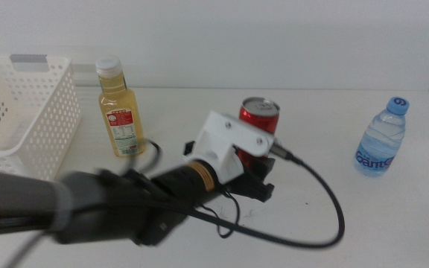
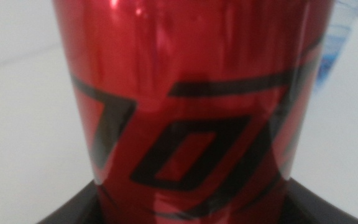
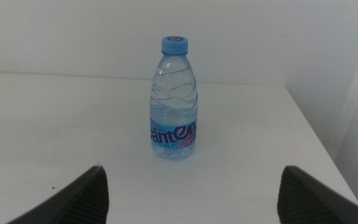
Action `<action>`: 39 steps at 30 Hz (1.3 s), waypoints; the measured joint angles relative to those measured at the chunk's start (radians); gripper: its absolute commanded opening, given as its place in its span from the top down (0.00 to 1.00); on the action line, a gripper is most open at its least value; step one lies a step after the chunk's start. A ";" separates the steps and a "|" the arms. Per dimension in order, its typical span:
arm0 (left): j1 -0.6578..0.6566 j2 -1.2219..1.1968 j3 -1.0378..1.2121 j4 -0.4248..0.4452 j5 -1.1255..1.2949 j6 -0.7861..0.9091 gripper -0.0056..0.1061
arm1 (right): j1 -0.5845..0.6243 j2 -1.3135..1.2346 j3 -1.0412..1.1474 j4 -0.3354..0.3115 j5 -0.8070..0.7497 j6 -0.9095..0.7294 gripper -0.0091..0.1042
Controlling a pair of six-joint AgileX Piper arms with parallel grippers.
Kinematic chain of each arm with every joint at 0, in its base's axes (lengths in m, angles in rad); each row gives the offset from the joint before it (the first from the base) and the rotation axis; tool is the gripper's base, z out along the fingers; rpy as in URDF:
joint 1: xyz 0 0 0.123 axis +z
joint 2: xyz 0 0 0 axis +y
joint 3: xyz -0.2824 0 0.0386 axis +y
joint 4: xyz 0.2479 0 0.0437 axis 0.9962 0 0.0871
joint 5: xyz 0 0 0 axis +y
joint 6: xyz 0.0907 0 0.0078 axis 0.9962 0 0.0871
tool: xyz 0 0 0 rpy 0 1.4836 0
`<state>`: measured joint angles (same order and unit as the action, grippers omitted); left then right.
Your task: Use arms to grab the bottles and put them into the dustbin to the left of the table.
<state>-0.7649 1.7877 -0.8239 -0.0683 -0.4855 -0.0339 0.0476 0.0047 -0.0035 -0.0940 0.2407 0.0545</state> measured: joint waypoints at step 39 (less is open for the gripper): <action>1.048 0.281 -0.929 -0.073 1.514 0.393 0.90 | 0.000 0.000 0.000 0.000 0.000 0.000 0.15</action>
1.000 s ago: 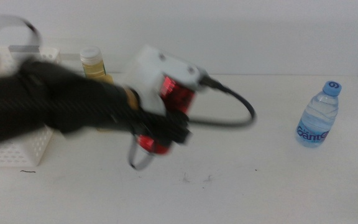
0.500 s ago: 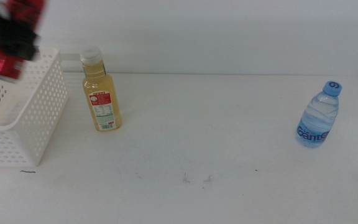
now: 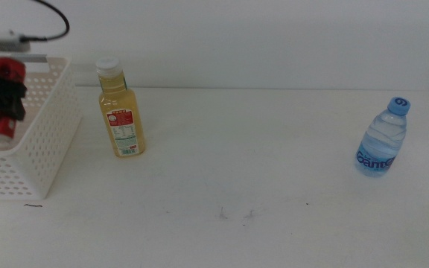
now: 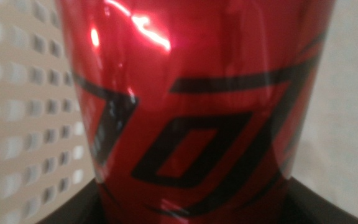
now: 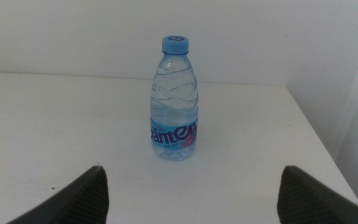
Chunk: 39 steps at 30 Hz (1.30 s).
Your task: Use arms to grab the bottles and put them into the dustbin to the left of the table.
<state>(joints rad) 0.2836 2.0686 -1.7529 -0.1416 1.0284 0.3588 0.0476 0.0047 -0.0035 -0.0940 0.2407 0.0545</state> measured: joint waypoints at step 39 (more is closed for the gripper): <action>-0.465 -1.198 1.362 0.214 -1.081 -0.410 0.27 | 0.000 0.000 0.000 0.000 0.000 0.000 0.15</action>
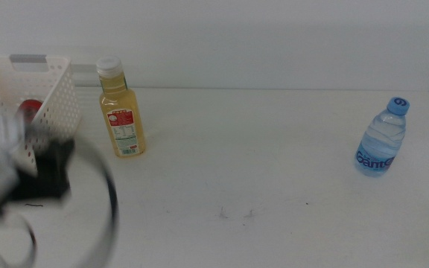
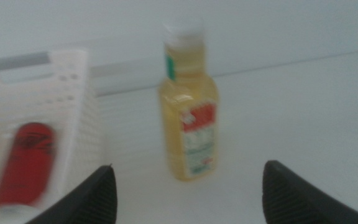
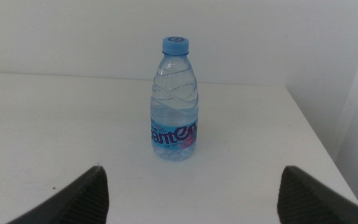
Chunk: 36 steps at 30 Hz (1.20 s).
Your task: Use arms to grab the bottles and put them into the dustbin to the left of the table.
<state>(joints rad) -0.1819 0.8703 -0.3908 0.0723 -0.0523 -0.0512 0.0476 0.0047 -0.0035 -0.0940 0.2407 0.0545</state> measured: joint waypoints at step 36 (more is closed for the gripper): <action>-0.008 0.943 -0.154 0.005 -0.845 -0.050 0.11 | 0.000 0.000 0.000 0.000 0.000 0.000 0.15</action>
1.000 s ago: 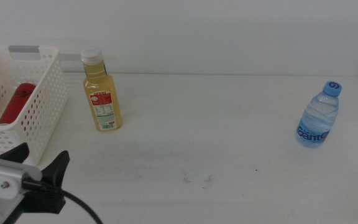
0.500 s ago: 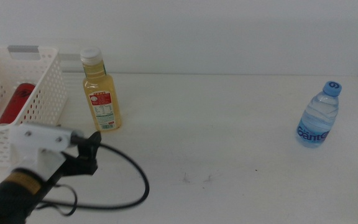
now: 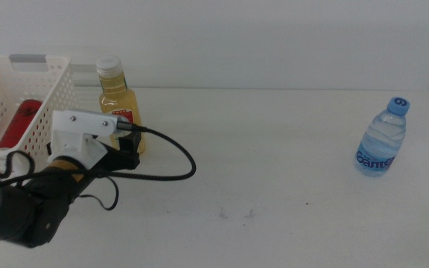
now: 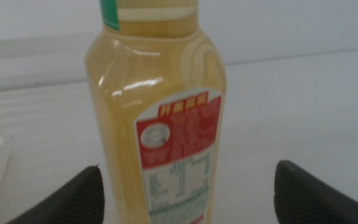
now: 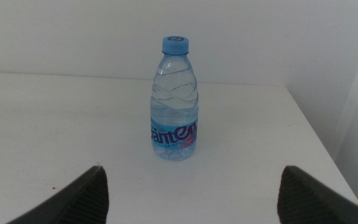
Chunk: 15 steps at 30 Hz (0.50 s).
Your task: Use arms to grab the bottles and put them into the dustbin to the left of the table.
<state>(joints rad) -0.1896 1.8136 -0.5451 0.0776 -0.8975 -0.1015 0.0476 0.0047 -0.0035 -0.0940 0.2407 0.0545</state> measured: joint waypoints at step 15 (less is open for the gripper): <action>0.000 0.234 -0.270 -0.010 0.029 -0.002 0.11 | 0.000 0.000 0.000 0.000 0.000 0.000 0.15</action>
<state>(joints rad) -0.1896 2.0477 -0.8149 0.0672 -0.8682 -0.1038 0.0476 0.0047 -0.0035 -0.0940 0.2407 0.0545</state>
